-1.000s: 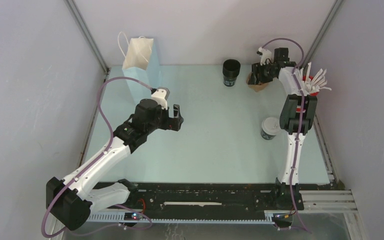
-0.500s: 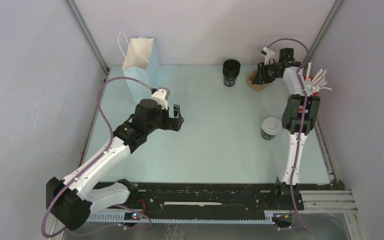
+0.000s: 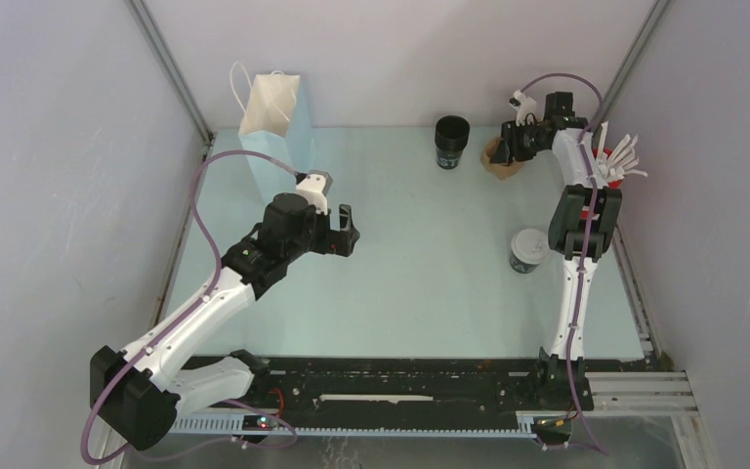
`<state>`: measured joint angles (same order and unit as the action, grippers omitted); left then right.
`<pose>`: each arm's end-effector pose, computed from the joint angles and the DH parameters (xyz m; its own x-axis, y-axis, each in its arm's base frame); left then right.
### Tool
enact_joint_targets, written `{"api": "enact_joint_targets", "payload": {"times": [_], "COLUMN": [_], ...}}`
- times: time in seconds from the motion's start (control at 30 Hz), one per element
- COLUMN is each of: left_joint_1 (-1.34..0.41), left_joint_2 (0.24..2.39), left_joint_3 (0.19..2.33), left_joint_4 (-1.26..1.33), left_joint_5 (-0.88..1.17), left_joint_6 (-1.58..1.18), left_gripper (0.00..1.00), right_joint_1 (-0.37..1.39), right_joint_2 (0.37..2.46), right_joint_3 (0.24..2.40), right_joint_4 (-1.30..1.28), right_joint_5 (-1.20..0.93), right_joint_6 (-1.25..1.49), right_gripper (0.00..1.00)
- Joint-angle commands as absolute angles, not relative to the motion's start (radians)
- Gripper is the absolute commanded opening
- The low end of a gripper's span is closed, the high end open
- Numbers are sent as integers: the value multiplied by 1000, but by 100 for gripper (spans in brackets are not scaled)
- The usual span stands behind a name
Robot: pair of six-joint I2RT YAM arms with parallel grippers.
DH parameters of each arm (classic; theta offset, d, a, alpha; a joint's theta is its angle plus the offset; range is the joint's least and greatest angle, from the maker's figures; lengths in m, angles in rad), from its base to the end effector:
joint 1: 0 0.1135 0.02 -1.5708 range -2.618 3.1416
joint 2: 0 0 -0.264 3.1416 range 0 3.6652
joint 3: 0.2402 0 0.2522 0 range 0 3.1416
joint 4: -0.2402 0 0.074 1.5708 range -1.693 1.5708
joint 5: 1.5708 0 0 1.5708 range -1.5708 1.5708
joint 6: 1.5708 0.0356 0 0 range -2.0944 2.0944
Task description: Pack the takeout coffee
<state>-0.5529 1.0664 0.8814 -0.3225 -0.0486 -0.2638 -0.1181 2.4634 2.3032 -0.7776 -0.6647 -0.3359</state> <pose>0.2051 -0.1246 0.3053 -0.5266 0.0190 -0.8499 0.3637 0.9087 -0.2051 0.5362 -0.0415 0.2170 -0.6670 -0.1821 -0.7224 -0.5184 0.8099 0.2745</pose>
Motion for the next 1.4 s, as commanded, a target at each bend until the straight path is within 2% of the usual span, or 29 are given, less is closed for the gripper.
{"api": "enact_joint_targets", "payload": {"times": [0.0,0.13,0.47,0.73,0.83,1.37], "left_joint_1": [-546,-546,-546,-546,-546,-546], "left_joint_2": [1060,1060,1062,1063,1065,1062], "left_joint_3": [911,911,911,913,912,912], "left_joint_4": [-290,-290,-290,-291,-291,-288], "left_joint_5": [-41,-41,-40,-41,-41,-40], "left_joint_6": [-273,-273,-272,-272,-272,-275], "left_gripper": [100,100,100,100,100,100], "right_joint_1": [-113,-107,-110,-112,-112,-99], "right_joint_2": [2479,2491,2492,2480,2466,2187], "right_joint_3": [2359,2377,2377,2373,2367,2109], "right_joint_4": [-823,-843,-843,-827,-805,-566], "right_joint_5": [-681,-667,-692,-676,-667,-519], "right_joint_6": [-356,-359,-353,-354,-344,-273], "right_gripper": [54,53,25,11,0,0]}}
